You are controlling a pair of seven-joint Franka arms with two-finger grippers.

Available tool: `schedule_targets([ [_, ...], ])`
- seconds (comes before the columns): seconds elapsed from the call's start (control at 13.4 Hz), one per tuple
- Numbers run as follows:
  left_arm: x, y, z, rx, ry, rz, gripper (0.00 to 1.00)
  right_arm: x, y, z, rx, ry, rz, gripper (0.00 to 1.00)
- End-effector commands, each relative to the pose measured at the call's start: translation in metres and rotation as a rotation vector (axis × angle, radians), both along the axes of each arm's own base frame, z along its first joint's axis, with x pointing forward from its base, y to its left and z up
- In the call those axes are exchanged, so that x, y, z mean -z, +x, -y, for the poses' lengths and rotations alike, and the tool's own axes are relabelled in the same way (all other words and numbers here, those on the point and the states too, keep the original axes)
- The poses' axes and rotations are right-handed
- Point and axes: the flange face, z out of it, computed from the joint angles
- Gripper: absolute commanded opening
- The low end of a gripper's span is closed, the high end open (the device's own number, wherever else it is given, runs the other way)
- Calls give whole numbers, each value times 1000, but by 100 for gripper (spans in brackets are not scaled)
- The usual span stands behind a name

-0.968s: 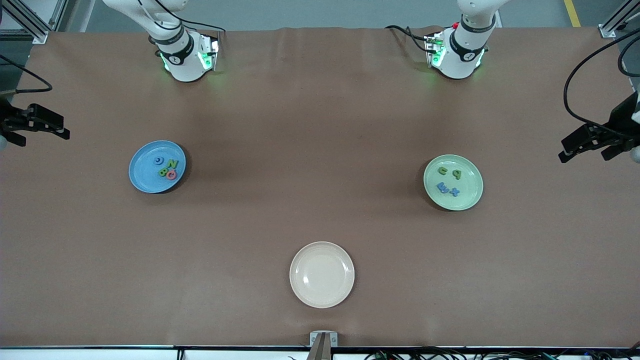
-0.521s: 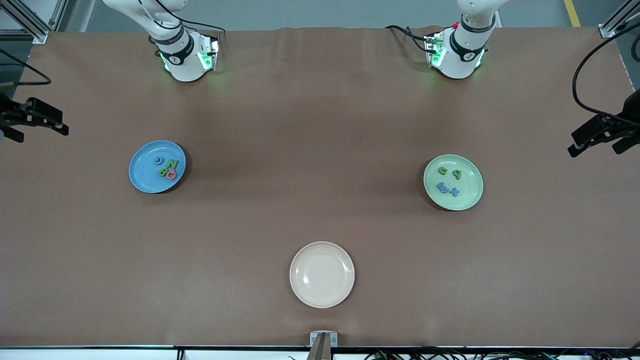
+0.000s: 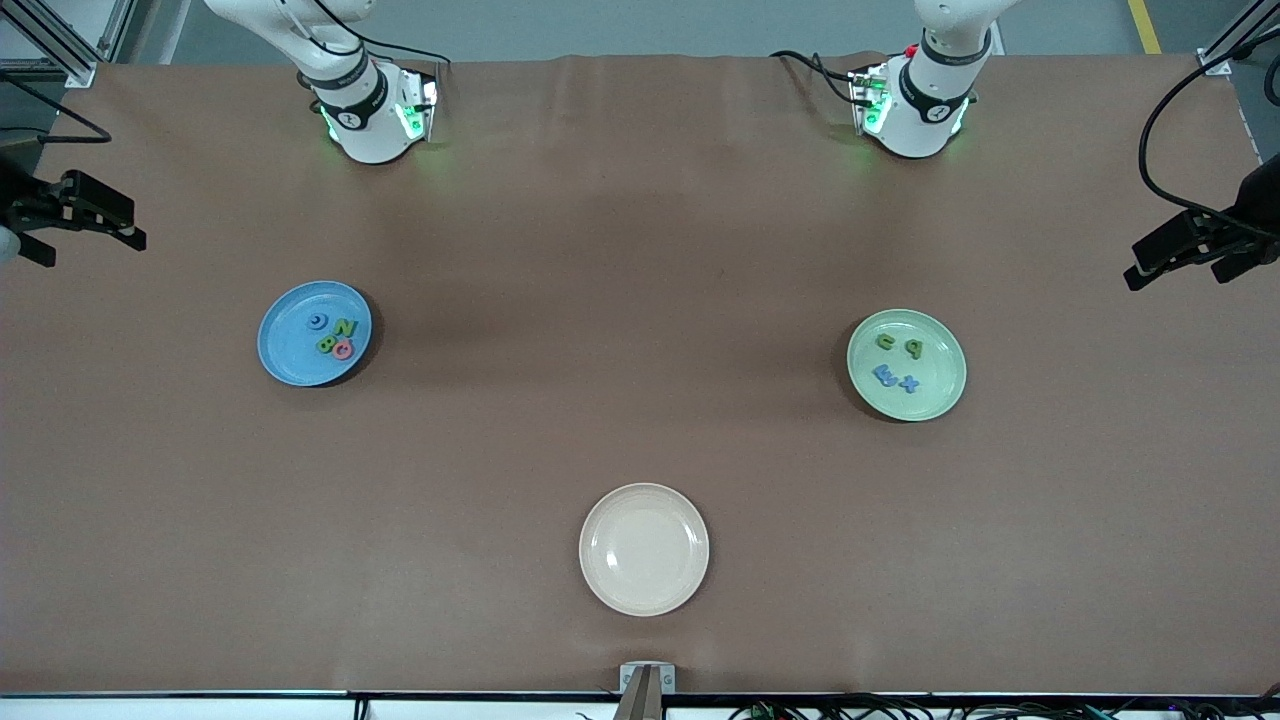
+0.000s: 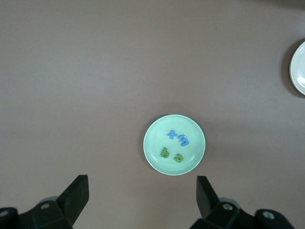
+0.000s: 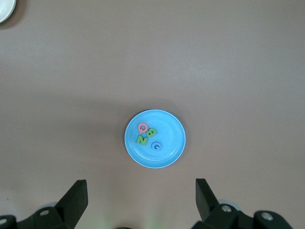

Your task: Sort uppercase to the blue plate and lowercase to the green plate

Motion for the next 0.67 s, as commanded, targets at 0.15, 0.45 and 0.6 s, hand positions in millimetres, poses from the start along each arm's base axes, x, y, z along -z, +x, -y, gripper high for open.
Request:
schedule_targets([
  [0.15, -6, -1, 1, -8, -8, -6, 99, -4, -8, -3, 9, 1, -10, 100],
  [0.45, -3, 0, 8, 9, -6, -11, 99, -5, -6, 3, 21, 6, 0, 100],
  [0.6, -3, 0, 10, 13, -8, -12, 99, -3, -7, 4, 22, 10, -3, 100],
])
